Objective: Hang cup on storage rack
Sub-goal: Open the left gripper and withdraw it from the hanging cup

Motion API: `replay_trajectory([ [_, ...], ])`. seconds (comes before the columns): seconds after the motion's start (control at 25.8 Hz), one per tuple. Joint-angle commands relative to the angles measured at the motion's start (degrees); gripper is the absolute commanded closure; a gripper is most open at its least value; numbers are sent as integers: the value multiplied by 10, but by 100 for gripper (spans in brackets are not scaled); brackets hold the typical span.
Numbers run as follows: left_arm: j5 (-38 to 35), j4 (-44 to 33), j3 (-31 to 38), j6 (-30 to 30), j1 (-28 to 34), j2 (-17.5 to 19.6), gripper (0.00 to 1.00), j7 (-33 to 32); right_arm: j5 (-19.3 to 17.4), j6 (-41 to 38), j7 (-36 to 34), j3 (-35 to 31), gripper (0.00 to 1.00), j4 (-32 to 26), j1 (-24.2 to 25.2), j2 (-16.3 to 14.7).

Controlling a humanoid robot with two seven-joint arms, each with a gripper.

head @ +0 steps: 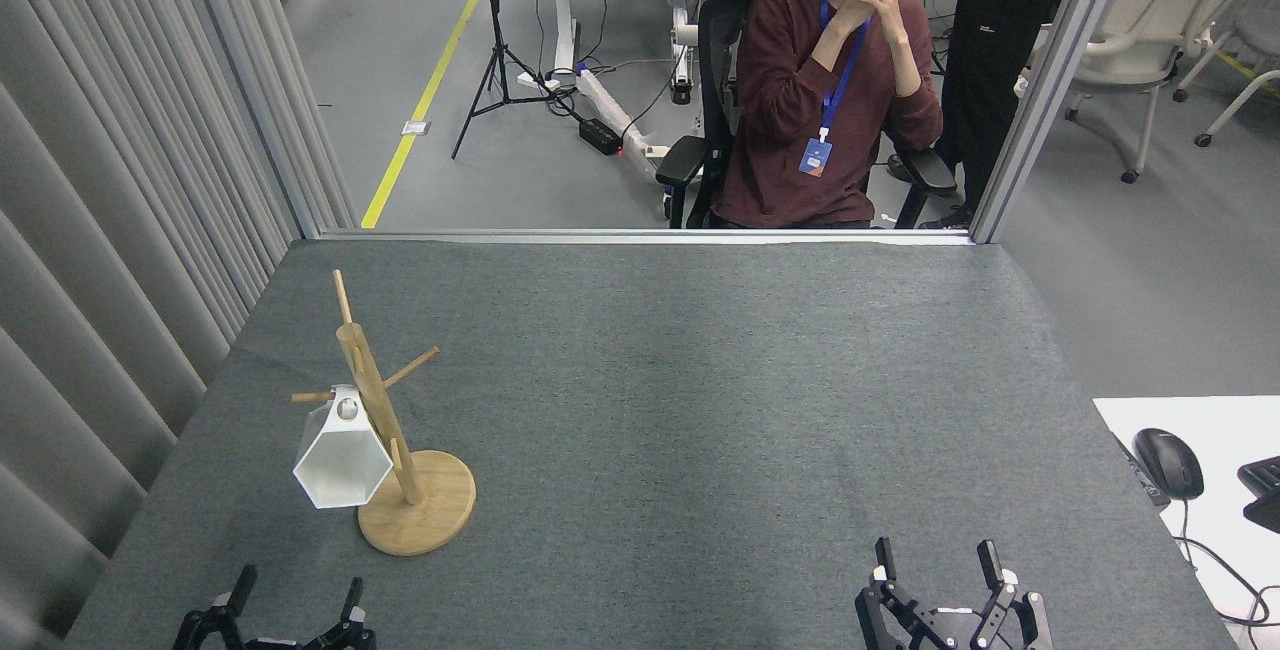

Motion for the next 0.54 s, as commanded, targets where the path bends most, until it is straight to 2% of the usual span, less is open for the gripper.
replay_trajectory([
  [0.0,77,-14,0,-22,17,9,0,-26,0,-6,1,-1,2,-25,45,-13],
  [0.19,83,-32,-15,-22,35,17,0,2,1,-6,-1,-1,2,-70,114,-10],
  [0.5,111,-32,-25,-21,45,24,0,18,6,-6,0,-13,2,-102,153,-17],
])
